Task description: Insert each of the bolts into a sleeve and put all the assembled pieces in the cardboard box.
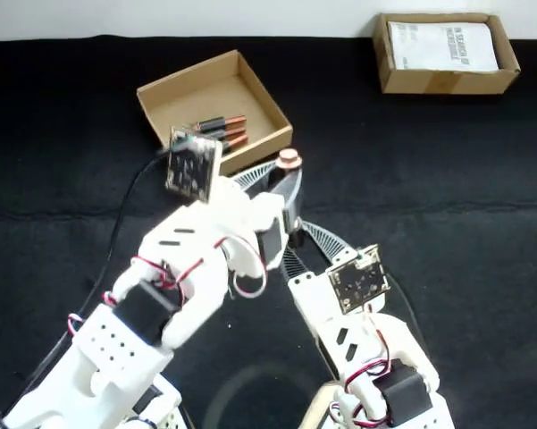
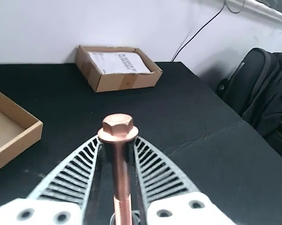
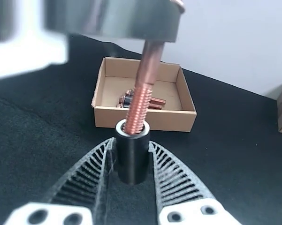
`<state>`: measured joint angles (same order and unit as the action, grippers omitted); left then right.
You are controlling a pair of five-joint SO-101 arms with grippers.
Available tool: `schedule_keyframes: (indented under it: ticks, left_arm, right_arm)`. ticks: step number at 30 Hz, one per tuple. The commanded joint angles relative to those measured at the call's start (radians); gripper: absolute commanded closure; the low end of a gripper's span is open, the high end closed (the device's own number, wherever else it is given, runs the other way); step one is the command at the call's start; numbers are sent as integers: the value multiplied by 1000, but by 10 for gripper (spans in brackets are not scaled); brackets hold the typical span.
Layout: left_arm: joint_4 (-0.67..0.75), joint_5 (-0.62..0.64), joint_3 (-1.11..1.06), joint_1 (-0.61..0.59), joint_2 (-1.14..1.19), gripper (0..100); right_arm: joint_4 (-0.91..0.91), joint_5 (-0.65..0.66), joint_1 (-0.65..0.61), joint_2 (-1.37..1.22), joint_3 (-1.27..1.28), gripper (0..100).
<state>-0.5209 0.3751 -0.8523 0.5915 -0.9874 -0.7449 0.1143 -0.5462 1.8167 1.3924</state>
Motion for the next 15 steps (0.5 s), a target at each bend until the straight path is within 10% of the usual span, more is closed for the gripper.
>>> schedule_keyframes:
  ticks: [1, 15]
  left_arm:
    - [-14, -6, -50, 65, -71, 991]
    - [-84, -12, -151, 73, -145, 982]
  right_arm:
    - [21, 6, 45, -4, -13, 991]
    - [21, 11, 45, -4, -16, 991]
